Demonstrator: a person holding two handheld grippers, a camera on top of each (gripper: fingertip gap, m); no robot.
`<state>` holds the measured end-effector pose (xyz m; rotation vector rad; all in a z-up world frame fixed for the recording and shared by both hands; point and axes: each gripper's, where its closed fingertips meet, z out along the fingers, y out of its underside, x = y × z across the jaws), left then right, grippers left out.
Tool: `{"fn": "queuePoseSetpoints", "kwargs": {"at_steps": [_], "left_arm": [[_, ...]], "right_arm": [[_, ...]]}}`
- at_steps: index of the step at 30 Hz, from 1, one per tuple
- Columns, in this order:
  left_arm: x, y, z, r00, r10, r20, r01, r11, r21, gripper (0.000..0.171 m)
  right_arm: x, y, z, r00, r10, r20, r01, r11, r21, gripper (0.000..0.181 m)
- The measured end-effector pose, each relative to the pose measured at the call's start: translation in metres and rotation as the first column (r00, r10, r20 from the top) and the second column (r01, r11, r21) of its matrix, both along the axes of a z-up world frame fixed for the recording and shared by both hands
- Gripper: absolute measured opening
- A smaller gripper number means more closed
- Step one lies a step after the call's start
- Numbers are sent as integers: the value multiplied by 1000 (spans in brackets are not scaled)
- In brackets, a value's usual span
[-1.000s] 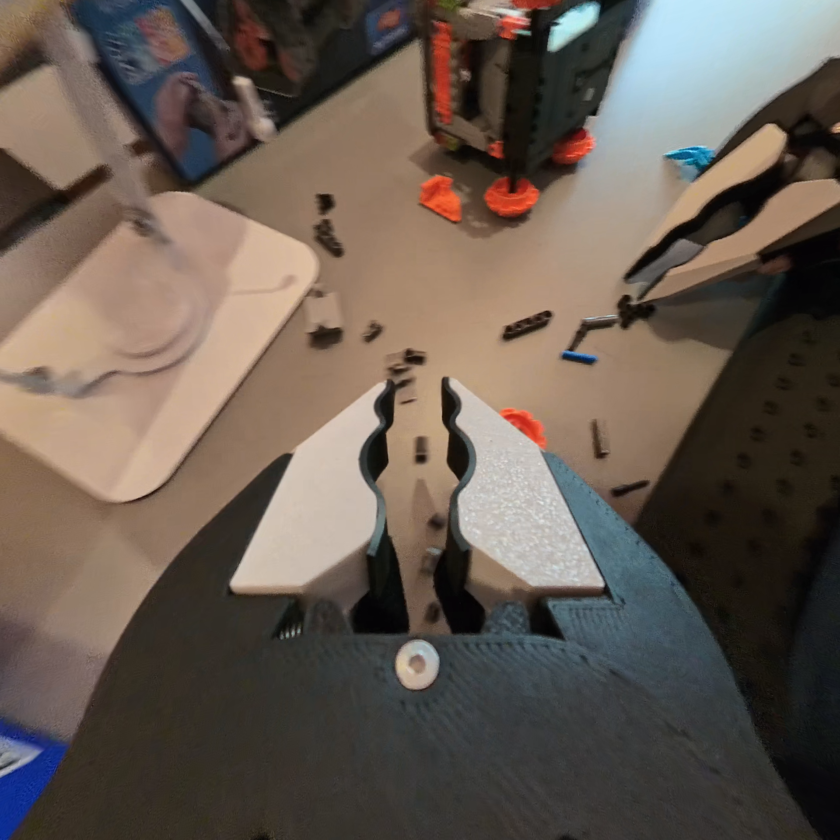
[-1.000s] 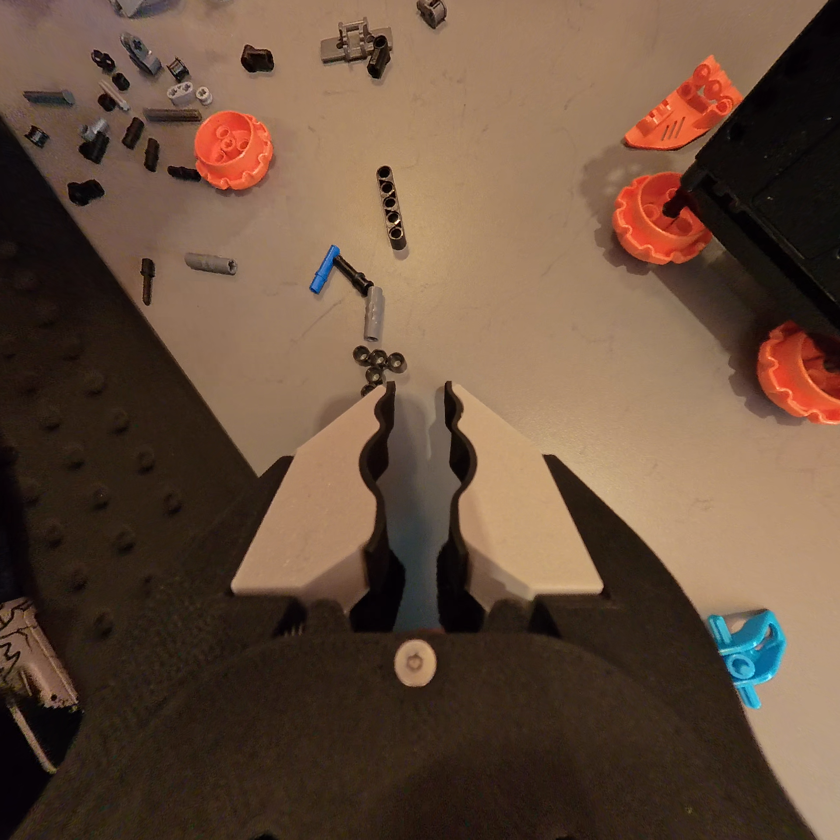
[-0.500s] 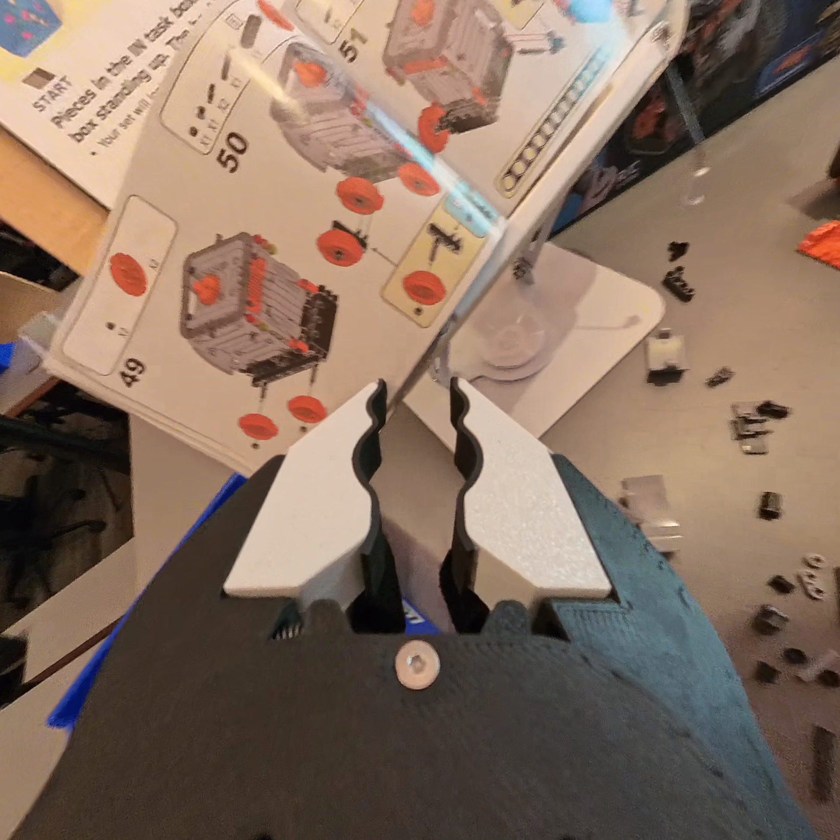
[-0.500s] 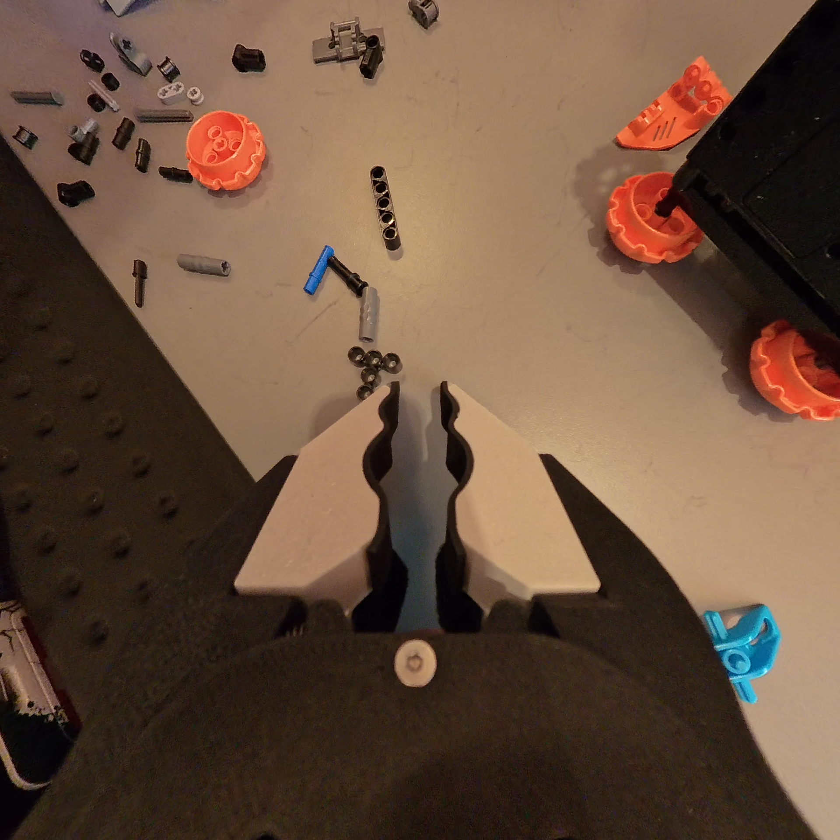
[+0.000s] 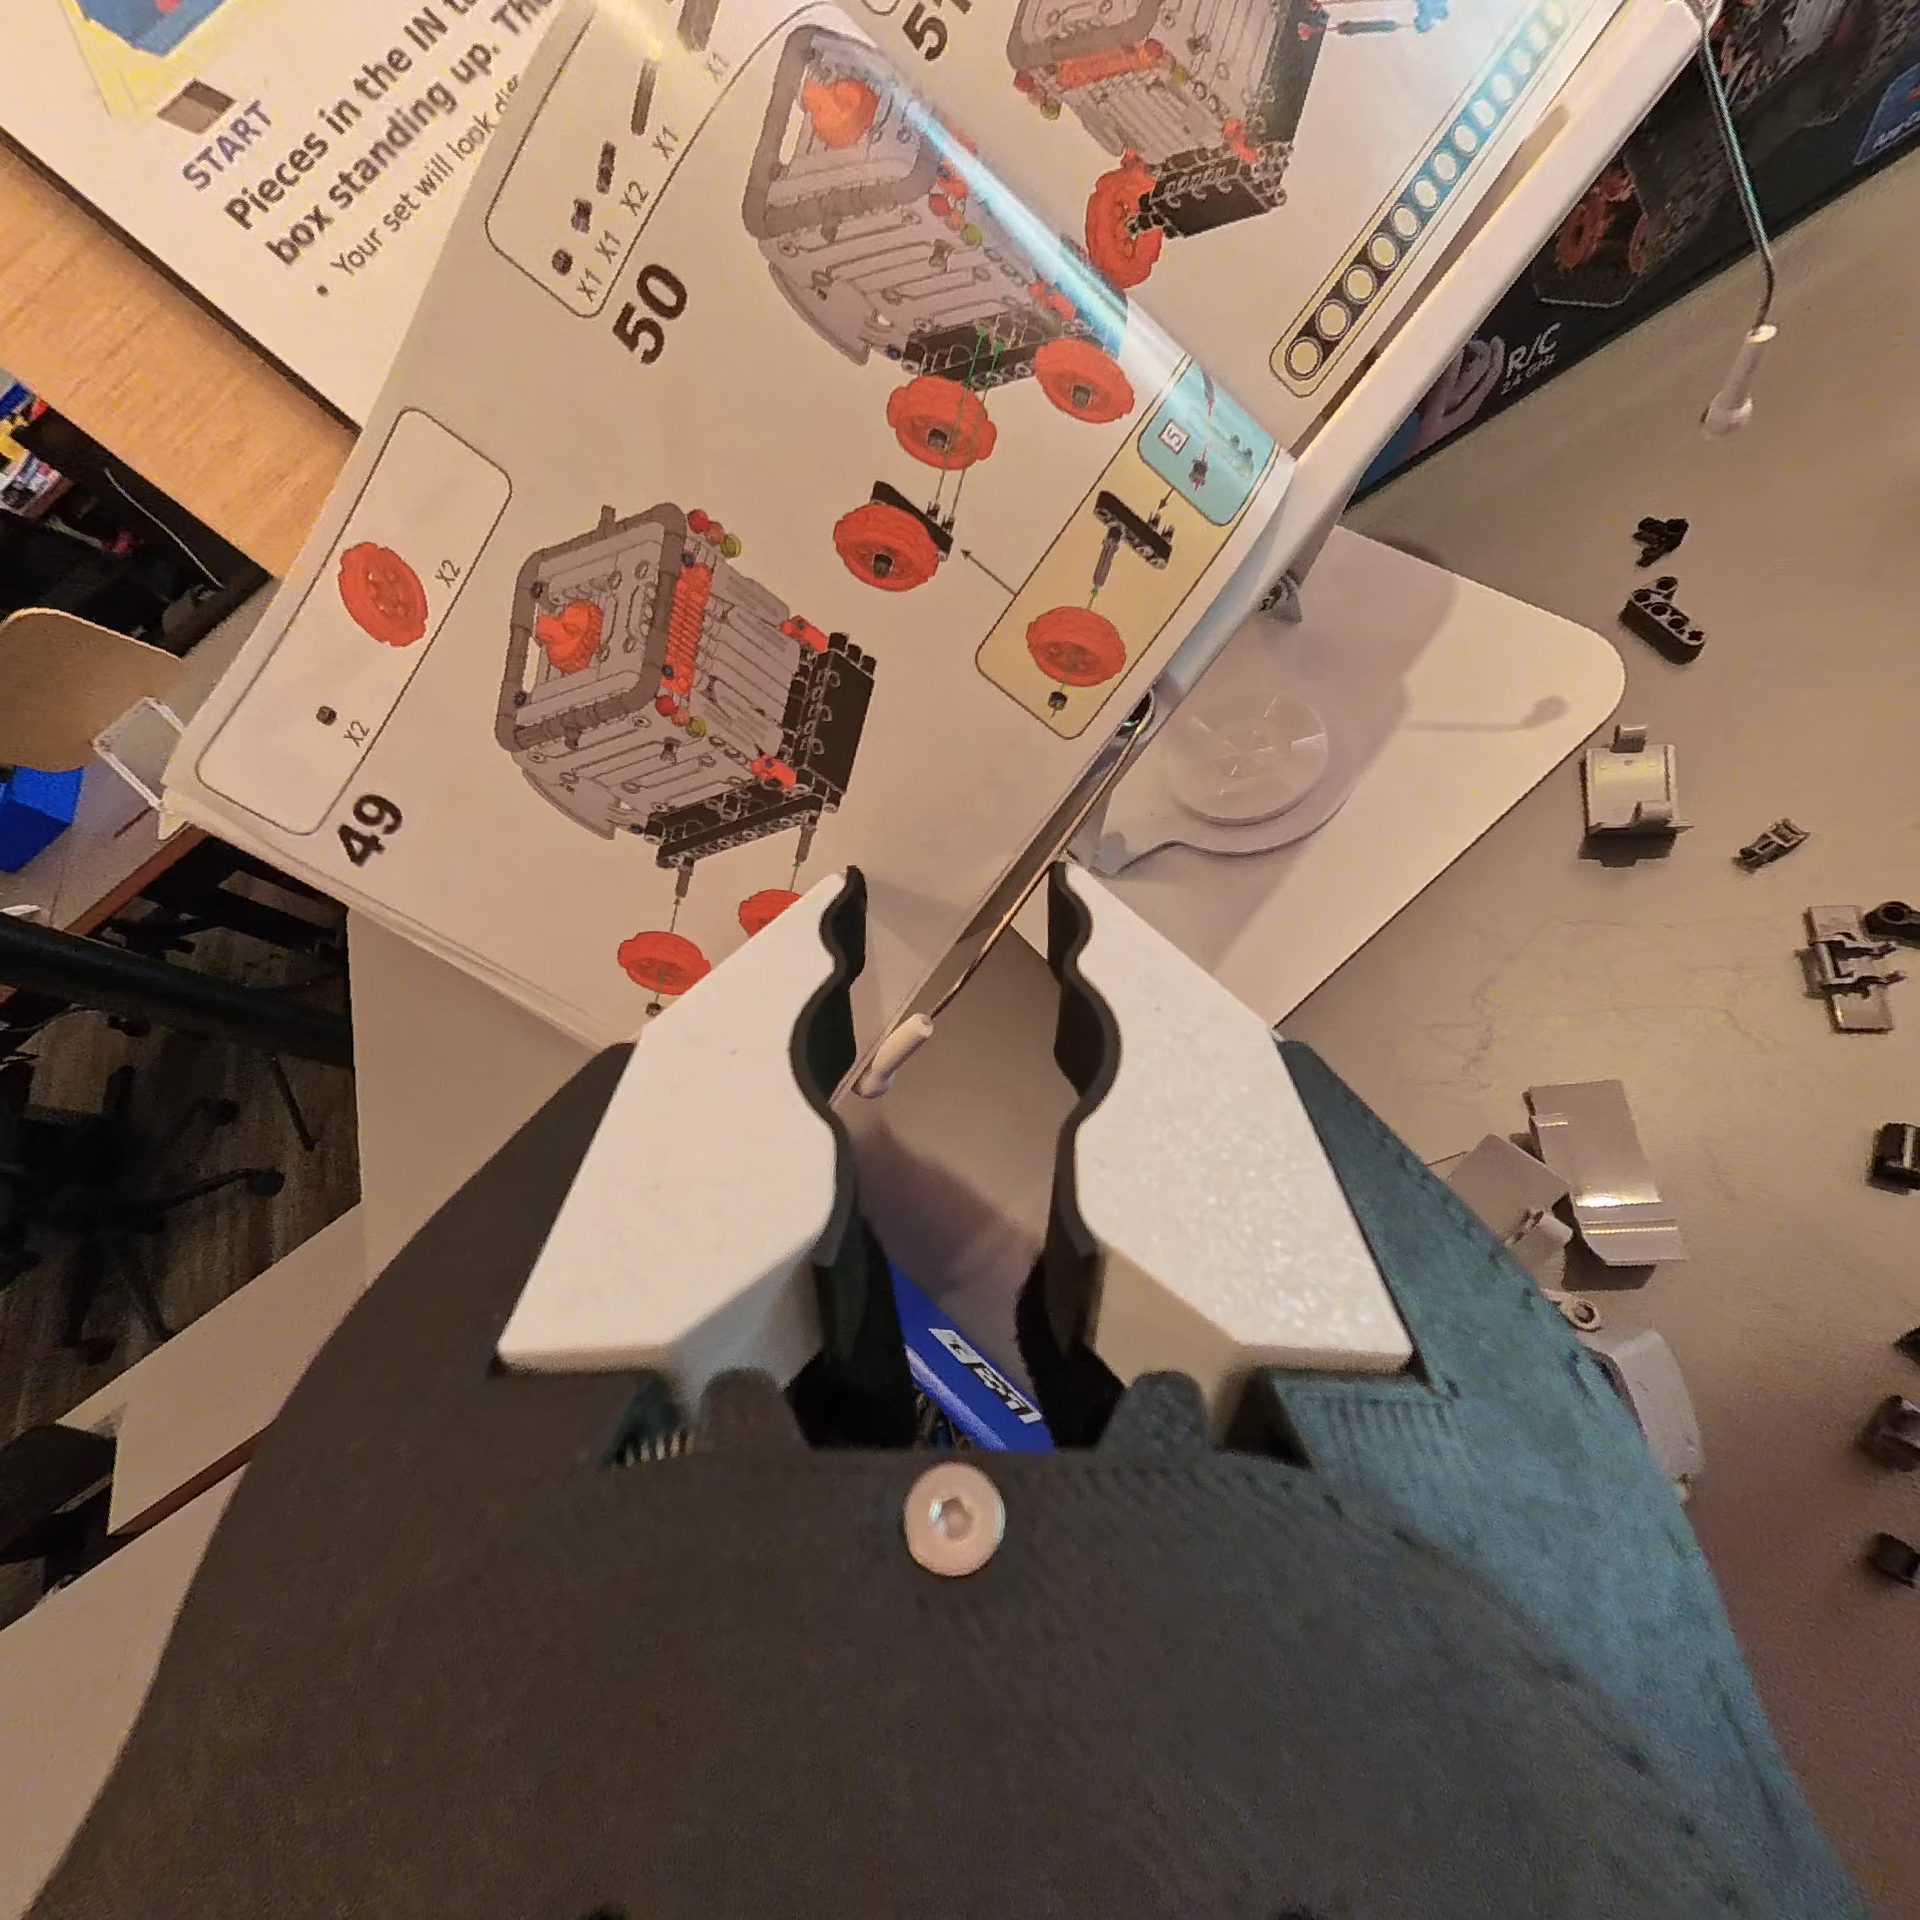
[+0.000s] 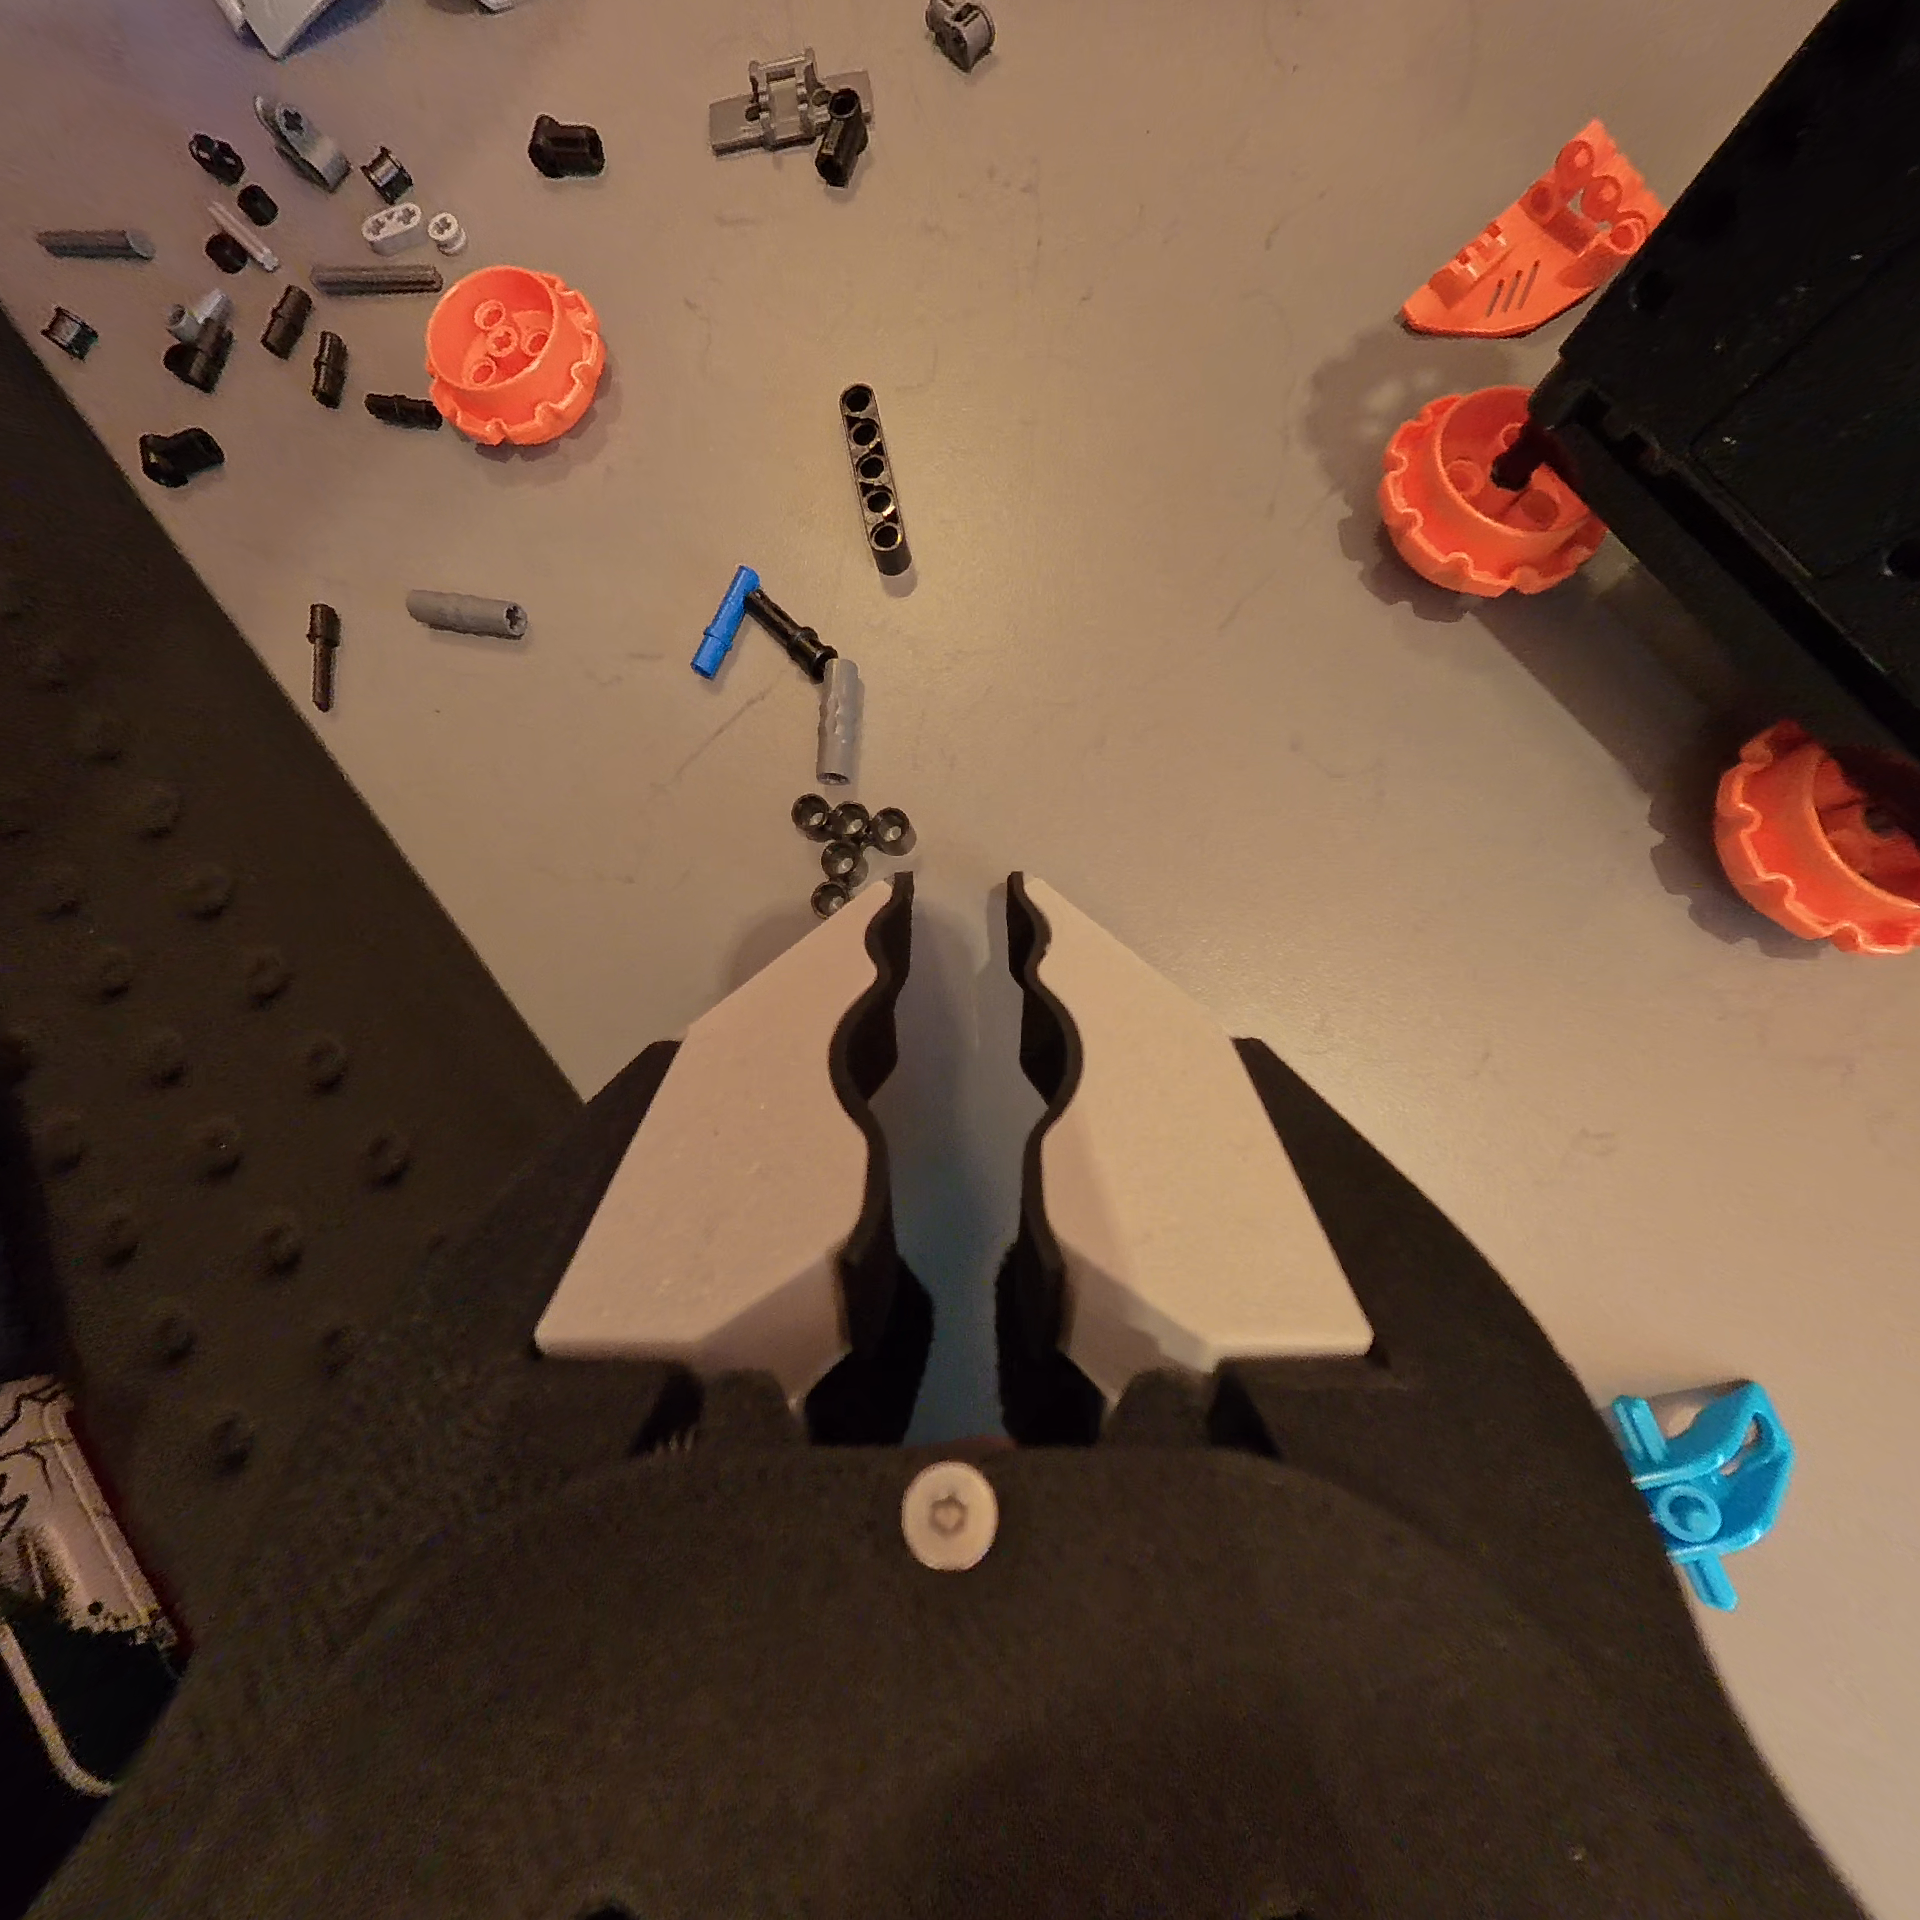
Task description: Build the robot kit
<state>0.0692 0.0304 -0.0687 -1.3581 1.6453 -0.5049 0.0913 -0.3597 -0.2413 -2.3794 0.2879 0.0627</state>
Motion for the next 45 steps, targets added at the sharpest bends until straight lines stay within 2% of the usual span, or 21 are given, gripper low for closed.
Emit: {"fn": "queuePoseSetpoints", "kwargs": {"at_steps": [45], "left_arm": [[-5,5,-4,999,37,-12,-37,999,8,31]], "right_arm": [[1,0,0,999,-6,-42,6,1000,16,14]]}}
